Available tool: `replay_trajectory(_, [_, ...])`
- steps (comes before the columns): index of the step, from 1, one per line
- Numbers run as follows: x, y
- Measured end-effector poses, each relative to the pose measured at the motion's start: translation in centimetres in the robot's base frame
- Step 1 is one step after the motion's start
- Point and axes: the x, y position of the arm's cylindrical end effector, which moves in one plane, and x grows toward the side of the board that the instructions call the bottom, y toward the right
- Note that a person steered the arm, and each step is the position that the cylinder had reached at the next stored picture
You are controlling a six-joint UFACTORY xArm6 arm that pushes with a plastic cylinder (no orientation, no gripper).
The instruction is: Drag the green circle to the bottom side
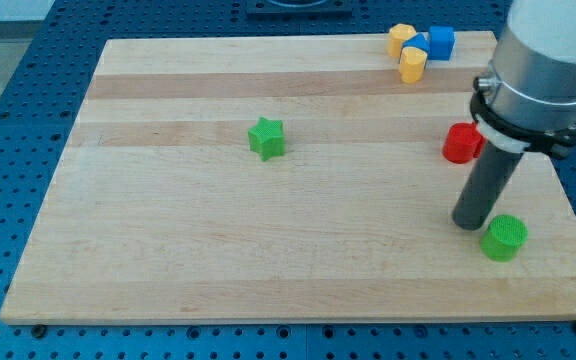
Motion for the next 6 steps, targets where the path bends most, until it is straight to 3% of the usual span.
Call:
replay_trajectory(3, [-0.6, 3.1])
replay_trajectory(6, [1.4, 3.1])
